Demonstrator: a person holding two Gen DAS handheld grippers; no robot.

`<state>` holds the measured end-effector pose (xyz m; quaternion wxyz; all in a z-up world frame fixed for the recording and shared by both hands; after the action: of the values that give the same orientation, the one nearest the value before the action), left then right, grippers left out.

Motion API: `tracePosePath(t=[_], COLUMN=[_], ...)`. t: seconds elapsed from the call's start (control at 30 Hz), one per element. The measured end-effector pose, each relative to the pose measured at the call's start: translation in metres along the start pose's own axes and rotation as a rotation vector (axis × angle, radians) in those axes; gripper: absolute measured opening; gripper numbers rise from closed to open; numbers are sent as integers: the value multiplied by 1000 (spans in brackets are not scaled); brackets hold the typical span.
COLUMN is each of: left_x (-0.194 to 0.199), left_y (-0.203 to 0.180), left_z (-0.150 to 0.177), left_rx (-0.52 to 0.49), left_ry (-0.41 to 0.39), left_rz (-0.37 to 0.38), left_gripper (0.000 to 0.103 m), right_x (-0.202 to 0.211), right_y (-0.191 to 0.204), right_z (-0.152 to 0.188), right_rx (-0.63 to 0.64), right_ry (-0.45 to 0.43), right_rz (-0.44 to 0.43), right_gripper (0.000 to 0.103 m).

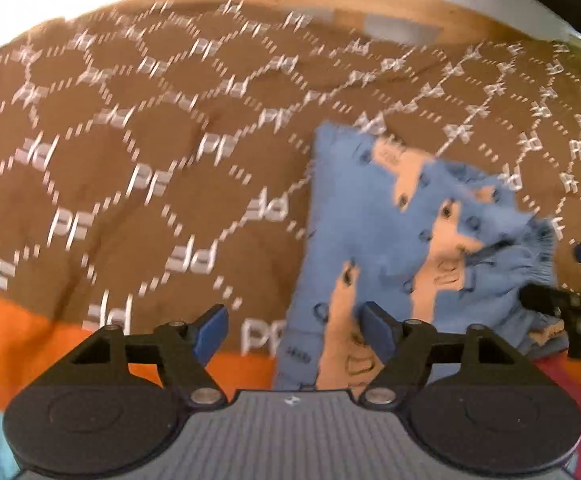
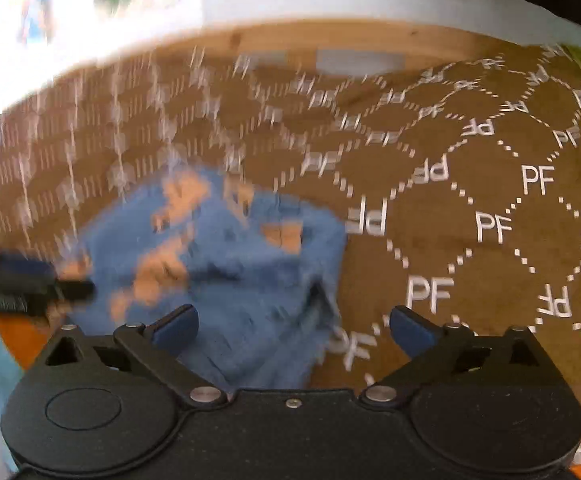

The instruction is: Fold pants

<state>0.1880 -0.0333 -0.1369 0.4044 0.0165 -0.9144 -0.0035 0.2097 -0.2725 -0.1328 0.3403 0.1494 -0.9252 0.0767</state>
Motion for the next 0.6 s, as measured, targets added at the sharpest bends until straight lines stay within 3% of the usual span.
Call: tracePosePath(t=[0.03,0.13,0.27,0.33,0.47,0.53,0.6], left_x=[0,2,9,17,31,26,13], left_y=[4,10,16,15,-3,-25,-50], left_z=[3,11,15,8,-26,-47,-62], left_rx=[4,-13,2,-2,-77,-150,-255], left_ry=[5,5,13,-11,-156,-197,-226], left_rz=[1,-15,-3,4,34,53,75], left_gripper=[85,91,93,92,96,97,97], right_x=[0,10,19,31,45,31,10], right_y=[1,-13,-27,-31,-25,-16,-9], right_z=[7,18,17,5,-12,-13,-16], right_rx=[34,-46,-41,-37,-95,-93,-49], right_ry=[28,84,74,-23,-220,-275,-265], right_rz=[18,15,52,67,52,55,74], right_gripper=[102,102,102,102,102,102,102])
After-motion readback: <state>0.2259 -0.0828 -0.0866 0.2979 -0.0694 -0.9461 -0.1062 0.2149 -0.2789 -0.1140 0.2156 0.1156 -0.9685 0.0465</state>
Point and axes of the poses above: each gripper's, at about its wrist camera, not at the fingertips, and x roughly against the way its jaws point, y to its left, z to its underside, the point moved 7 cm from there along -x, roughly the way its jaws point, and after that the axes turned 3 degrees about -z, right-handed, at the moved point
